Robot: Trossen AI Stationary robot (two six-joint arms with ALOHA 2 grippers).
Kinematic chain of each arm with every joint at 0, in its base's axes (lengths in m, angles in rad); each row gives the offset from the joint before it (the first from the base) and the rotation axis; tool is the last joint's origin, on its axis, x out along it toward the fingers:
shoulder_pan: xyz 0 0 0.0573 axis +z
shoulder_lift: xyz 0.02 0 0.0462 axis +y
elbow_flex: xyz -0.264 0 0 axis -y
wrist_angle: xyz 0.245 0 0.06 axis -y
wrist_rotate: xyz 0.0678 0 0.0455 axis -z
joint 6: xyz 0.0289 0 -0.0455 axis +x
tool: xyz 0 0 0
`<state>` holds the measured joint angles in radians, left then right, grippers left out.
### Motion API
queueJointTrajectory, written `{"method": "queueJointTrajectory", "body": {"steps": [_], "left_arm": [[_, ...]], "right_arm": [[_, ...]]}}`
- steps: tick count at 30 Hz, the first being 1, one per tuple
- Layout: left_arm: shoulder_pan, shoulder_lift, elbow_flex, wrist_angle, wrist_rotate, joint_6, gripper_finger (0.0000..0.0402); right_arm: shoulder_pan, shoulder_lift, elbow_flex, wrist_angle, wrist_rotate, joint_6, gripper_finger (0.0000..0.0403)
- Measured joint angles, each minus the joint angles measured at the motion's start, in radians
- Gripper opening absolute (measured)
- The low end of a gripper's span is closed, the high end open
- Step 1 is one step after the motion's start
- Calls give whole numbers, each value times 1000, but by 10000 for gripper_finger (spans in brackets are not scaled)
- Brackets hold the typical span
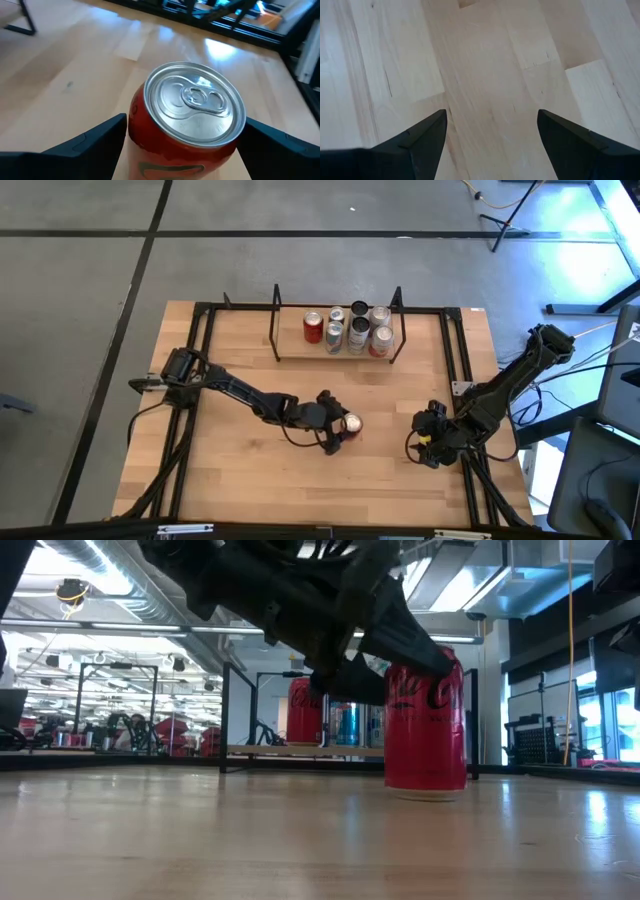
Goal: Place canned beverage on shelf
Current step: Put the red soda can on the shelf
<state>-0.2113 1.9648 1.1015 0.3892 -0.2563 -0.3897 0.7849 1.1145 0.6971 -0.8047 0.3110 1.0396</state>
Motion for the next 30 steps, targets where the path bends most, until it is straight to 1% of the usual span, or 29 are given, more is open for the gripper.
{"method": "queueJointTrajectory", "body": {"steps": [4, 6, 10, 13, 17, 20, 24, 25, 28, 30], "left_arm": [[1, 1, 0, -4, -67, 0, 337], [5, 2, 0, -4, -97, -14, 328], [26, 2, 0, 2, -123, -100, 289], [32, 2, 0, 4, -141, -129, 259], [33, -6, 0, -3, -153, -131, 259], [32, -63, -3, -62, -158, -132, 259], [35, -199, -3, -197, -246, -116, 259], [40, -232, -2, -234, -255, -99, 259], [69, -320, -1, -359, -254, -51, 259], [101, -374, -1, -433, -246, -46, 259]], "right_arm": [[0, 0, 0, 1, -7, 2, 296], [0, 0, 0, 2, -8, 3, 296], [0, 0, 0, 3, -8, 31, 296], [0, 0, 0, 3, -8, 54, 296], [0, 0, 0, 3, -17, 56, 296], [0, 0, 0, 4, -17, 56, 296], [0, 0, 0, 3, -16, 56, 296], [0, 0, 0, 5, -14, 56, 296], [0, 0, 0, 8, 5, 56, 296], [0, 0, 0, 8, 21, 56, 296]]}}
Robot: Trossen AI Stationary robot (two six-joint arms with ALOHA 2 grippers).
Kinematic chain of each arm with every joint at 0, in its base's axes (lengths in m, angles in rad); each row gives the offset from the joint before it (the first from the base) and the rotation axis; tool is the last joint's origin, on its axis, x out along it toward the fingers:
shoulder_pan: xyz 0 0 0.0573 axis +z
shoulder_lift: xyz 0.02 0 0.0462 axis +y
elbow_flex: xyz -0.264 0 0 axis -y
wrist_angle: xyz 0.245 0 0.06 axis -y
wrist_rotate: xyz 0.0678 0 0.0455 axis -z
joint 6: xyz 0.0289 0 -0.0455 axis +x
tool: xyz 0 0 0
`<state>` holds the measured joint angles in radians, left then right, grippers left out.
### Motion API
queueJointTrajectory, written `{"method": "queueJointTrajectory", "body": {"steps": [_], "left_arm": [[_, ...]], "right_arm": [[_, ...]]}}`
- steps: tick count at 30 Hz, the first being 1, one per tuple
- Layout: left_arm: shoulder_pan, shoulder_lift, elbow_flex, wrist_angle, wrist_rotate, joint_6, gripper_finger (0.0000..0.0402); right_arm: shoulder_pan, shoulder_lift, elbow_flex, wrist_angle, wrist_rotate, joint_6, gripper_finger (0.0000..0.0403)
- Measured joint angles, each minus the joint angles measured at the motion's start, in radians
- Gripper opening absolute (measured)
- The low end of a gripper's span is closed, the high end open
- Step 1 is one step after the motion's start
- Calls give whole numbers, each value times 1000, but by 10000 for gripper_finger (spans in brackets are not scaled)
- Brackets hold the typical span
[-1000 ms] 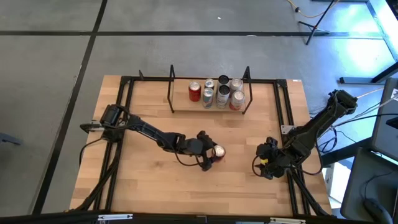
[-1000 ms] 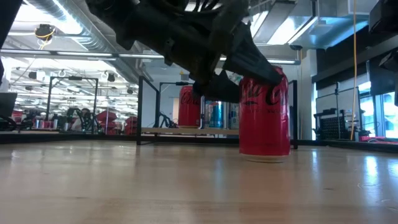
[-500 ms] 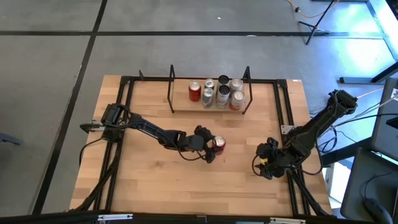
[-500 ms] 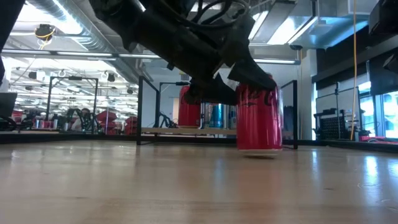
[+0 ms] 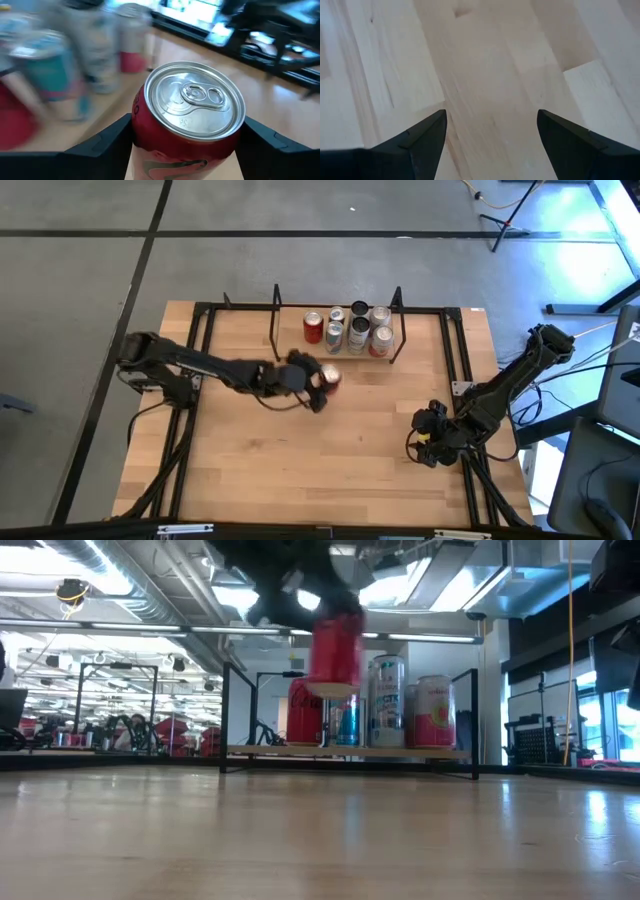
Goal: Place canned beverage on shelf
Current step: Put the red soda can on the shelf
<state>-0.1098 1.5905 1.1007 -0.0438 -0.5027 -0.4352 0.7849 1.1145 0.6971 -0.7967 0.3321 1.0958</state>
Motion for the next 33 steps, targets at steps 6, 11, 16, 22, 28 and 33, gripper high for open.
{"method": "queueJointTrajectory", "body": {"steps": [6, 11, 16, 22, 28, 33], "left_arm": [[126, -60, 1, -176, -1, 63, 259], [230, -36, 1, -167, 83, 139, 259], [311, -25, 0, -179, 127, 201, 259], [375, -25, -37, -125, 209, 255, 259], [417, -24, -121, 6, 267, 253, 259], [449, -24, -144, 75, 312, 259, 259]], "right_arm": [[0, 0, 0, 2, 50, 0, 296], [0, 0, 0, -1, 61, 0, 296], [0, 0, 0, -6, 52, 0, 296], [0, 0, 0, -25, 43, 23, 296], [0, 0, 0, -40, 44, 34, 296], [0, 0, 0, -45, 47, 52, 296]]}}
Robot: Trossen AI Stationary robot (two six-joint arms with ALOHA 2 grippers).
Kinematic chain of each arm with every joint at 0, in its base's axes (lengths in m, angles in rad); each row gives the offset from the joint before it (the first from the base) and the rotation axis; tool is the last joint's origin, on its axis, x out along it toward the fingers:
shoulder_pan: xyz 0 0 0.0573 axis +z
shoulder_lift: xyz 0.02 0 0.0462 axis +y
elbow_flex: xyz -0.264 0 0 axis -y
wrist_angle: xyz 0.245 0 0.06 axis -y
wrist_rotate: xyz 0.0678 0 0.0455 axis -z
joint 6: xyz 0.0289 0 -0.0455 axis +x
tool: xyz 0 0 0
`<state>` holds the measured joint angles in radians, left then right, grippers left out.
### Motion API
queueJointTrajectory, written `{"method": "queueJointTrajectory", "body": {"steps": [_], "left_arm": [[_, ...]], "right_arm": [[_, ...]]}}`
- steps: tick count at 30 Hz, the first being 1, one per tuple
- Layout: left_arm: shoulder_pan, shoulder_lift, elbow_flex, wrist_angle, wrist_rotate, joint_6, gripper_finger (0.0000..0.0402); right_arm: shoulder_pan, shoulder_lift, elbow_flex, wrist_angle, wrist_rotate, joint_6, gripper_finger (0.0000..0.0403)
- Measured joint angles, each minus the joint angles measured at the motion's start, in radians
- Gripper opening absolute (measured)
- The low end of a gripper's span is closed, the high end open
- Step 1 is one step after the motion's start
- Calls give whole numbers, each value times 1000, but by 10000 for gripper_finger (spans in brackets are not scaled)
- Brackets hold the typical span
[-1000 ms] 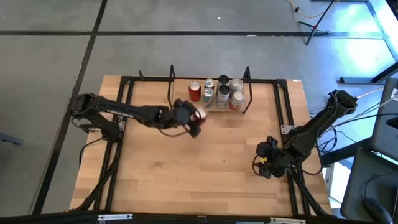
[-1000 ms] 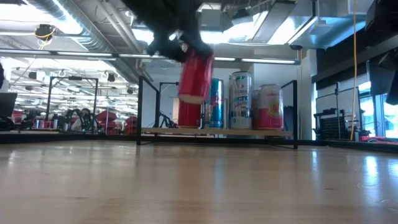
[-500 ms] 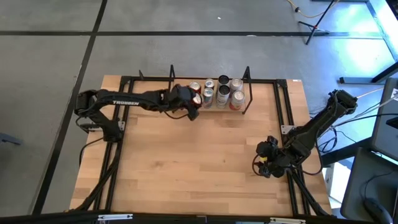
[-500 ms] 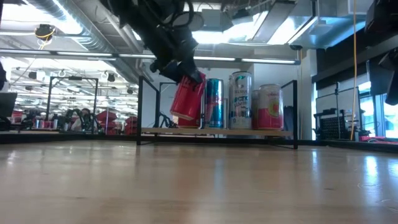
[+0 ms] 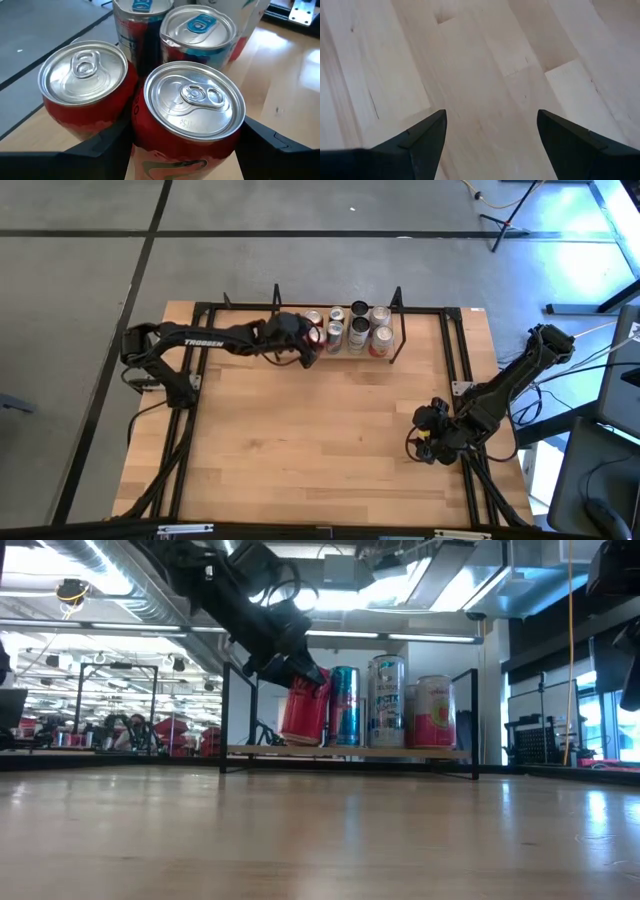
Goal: Place canned beverage on shelf
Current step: Put the red soda can on the shelf, then return to Home Position
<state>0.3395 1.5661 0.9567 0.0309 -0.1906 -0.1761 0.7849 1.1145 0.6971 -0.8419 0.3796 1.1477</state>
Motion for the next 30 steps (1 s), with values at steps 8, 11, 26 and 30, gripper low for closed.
{"method": "queueJointTrajectory", "body": {"steps": [8, 11, 26, 30], "left_arm": [[39, 0, -7, 0, 57, 23, 274], [37, 0, -7, 0, 50, 23, 306], [38, -42, -6, 18, 50, 23, 345], [30, -121, -6, 17, 54, 26, 345]], "right_arm": [[0, 0, 0, 1, 15, 15, 296], [0, 0, 0, 1, 25, 27, 296], [0, 0, 0, 3, 50, 29, 296], [0, 0, 0, 11, 50, 31, 296]]}}
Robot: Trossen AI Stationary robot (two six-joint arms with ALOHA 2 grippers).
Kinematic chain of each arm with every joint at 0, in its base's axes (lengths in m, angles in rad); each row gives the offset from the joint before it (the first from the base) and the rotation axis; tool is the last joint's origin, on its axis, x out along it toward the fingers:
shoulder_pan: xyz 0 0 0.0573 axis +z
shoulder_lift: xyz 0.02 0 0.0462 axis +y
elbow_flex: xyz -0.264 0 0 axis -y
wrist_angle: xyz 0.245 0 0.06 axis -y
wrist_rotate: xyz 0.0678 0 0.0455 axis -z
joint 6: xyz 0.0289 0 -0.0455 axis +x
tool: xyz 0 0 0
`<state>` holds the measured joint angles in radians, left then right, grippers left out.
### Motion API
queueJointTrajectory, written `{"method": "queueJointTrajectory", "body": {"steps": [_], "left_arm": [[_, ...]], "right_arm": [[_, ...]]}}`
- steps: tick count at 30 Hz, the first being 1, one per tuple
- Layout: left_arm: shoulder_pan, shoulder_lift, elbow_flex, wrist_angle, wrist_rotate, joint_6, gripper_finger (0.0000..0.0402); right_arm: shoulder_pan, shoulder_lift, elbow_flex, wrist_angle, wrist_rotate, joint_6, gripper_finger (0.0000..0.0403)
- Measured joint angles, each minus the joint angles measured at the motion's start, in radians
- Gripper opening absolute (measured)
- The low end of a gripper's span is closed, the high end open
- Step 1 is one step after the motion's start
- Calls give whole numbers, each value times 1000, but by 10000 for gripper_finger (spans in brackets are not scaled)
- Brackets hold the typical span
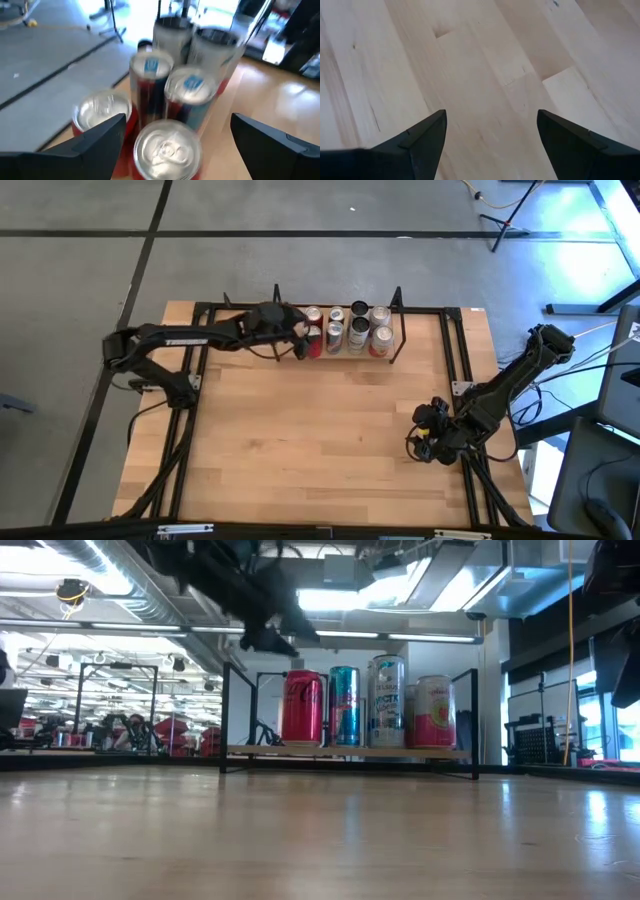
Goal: Place canned beverage on shelf
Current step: Return to Home Position
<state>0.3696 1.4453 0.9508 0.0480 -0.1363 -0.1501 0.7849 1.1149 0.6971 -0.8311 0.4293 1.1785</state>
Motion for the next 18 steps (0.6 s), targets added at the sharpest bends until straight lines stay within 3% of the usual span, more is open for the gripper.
{"method": "queueJointTrajectory", "body": {"steps": [6, 10, 18], "left_arm": [[-54, -127, 1, 1, 0, -113, 345], [-114, -167, 1, -3, -15, -187, 345], [-300, -177, 1, 9, 0, -201, 345]], "right_arm": [[0, 0, 0, 12, 17, 21, 296], [0, 0, 0, 18, 94, 4, 296], [-107, -42, 29, 24, 110, -273, 275]]}}
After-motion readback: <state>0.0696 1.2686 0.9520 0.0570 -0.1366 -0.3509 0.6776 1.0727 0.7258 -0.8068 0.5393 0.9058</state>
